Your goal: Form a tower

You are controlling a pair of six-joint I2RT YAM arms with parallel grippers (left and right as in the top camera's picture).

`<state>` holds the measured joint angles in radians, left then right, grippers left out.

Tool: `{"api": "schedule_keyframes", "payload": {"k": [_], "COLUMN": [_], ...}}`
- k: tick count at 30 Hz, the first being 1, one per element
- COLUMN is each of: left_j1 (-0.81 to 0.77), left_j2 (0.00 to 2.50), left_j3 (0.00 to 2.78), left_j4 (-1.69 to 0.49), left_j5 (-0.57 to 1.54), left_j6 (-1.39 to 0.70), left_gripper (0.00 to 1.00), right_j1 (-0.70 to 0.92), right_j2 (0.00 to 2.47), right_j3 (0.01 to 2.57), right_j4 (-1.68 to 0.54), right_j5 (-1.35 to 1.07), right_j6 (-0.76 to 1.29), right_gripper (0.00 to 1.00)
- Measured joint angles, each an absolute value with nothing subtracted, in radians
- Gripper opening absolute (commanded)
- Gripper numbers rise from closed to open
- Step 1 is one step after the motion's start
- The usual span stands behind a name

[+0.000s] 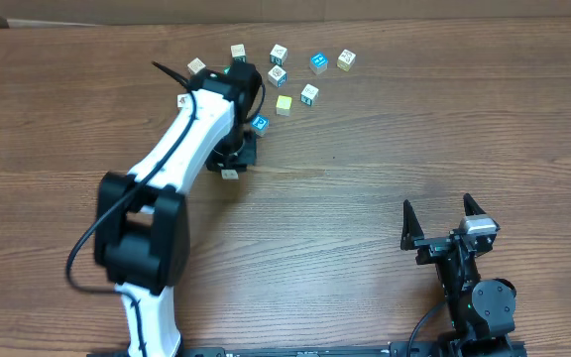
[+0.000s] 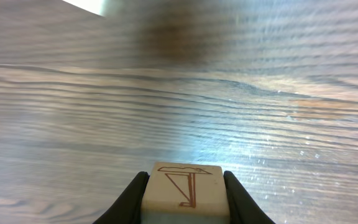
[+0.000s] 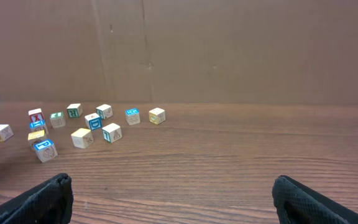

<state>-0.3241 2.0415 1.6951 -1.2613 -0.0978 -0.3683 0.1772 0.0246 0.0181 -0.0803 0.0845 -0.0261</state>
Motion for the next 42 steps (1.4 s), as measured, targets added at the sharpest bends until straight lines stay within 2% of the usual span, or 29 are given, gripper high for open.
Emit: {"api": "schedule_keyframes", "payload": {"k": [6,20,29,35,42], "left_j1": [-0.265,0.039,0.092,0.11,0.185], "left_j2": [1.99,1.99,1.99,1.99,1.99], "left_j3": [1.695,1.661,1.656,1.559,1.405], "left_j4": [-1.274,-1.213,-1.172,-1.009,-0.871], "left_j5": [-0.155,-0.207,-0.282,-0.304,-0.229], "left_j6": [-0.368,-0.363,-0.291,-0.223,-0.151], "left_gripper": [0.2,0.22,0.17,0.08,0.11], "right_j1": [0.178,0.177,0.177,0.177,0.177], "right_j2": [0.025,0.025,0.025,0.025,0.025], "right_j3": [0.018,0.018,0.018,0.018,0.018], "right_j4": [-0.08,-0.08,-0.08,-0.08,-0.08], "right_j5": [0.084,0.084,0.084,0.084,0.084], "right_j6": [-0.026,-0.026,-0.026,-0.026,-0.026], "right_gripper": [1.0,1.0,1.0,1.0,1.0]}}
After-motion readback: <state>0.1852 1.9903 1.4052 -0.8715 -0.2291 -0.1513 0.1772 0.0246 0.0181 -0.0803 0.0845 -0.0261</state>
